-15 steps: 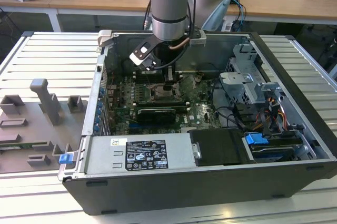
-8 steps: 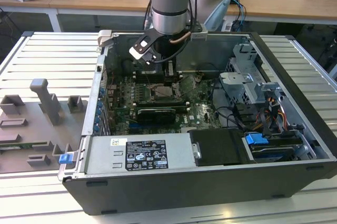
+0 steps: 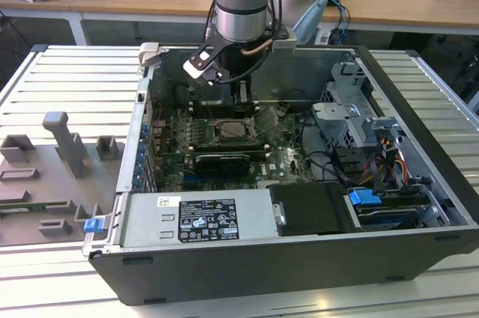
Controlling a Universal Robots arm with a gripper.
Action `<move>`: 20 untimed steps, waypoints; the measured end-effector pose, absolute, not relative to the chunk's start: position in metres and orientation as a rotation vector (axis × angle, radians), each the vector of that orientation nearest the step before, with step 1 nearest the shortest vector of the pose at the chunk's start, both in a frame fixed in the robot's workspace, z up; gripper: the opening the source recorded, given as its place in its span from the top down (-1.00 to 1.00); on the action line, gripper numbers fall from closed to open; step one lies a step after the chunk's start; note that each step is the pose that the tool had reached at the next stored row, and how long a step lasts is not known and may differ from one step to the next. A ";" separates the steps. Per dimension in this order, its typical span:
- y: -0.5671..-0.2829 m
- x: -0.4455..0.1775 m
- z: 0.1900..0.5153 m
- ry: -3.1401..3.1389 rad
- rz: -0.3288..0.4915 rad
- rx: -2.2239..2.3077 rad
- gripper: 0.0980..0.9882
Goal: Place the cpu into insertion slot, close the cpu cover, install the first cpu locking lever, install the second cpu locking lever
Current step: 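Close the cpu cover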
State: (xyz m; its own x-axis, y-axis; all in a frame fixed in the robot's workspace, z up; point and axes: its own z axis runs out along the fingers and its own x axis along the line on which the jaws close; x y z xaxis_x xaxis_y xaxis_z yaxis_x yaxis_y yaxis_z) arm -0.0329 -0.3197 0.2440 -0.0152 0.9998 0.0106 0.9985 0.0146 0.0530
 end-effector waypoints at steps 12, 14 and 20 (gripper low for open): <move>-0.320 -0.018 0.246 2.217 0.066 2.184 0.98; -0.320 -0.018 0.249 2.217 0.064 2.184 0.98; -0.320 -0.018 0.266 2.216 0.062 2.183 0.98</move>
State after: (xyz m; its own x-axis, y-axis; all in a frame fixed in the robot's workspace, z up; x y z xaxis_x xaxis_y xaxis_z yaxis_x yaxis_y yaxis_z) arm -0.0184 -0.3197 0.2658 -0.0151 0.9999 0.0064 0.9986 0.0147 0.0499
